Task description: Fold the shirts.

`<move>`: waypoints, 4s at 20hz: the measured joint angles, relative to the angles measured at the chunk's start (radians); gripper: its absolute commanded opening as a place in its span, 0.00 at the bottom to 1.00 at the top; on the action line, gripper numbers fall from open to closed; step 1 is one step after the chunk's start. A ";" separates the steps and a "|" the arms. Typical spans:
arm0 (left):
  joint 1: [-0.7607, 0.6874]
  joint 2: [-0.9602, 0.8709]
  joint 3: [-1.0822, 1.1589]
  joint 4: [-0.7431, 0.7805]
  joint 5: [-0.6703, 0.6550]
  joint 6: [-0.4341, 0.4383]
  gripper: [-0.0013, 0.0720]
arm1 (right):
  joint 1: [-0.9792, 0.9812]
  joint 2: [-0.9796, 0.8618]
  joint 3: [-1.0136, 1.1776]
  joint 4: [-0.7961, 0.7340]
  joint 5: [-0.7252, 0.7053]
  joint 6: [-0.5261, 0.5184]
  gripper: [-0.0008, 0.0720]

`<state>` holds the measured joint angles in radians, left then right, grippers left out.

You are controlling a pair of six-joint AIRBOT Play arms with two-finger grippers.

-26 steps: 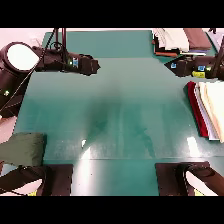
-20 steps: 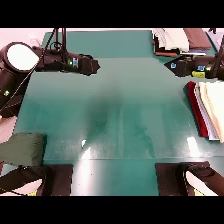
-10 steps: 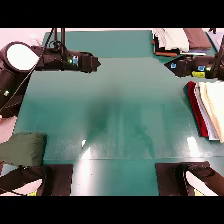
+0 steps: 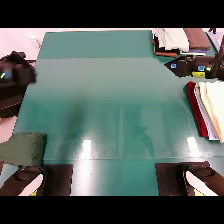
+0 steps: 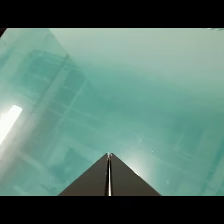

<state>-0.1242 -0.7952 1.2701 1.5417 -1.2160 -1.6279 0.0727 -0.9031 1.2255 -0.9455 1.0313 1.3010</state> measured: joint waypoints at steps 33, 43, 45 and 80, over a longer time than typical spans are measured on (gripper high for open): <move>-0.358 -0.202 0.265 -0.004 -0.003 -0.072 0.06 | -0.055 0.003 0.337 -0.027 -0.053 0.016 0.04; -0.545 -0.623 0.349 -0.187 0.237 -0.004 0.93 | -0.177 -0.010 0.383 -0.031 0.058 0.043 0.04; -0.456 -0.658 0.349 -0.202 0.227 -0.001 0.93 | -0.168 -0.028 0.384 -0.028 0.088 0.045 0.04; -0.219 -1.036 0.397 -0.599 0.209 0.118 0.05 | -0.063 -0.324 -0.559 0.153 -0.062 0.092 0.11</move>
<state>-0.3428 -1.8317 1.6676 0.9424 -1.0073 -1.5097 0.0101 -1.2274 0.6662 -0.7925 0.9695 1.3926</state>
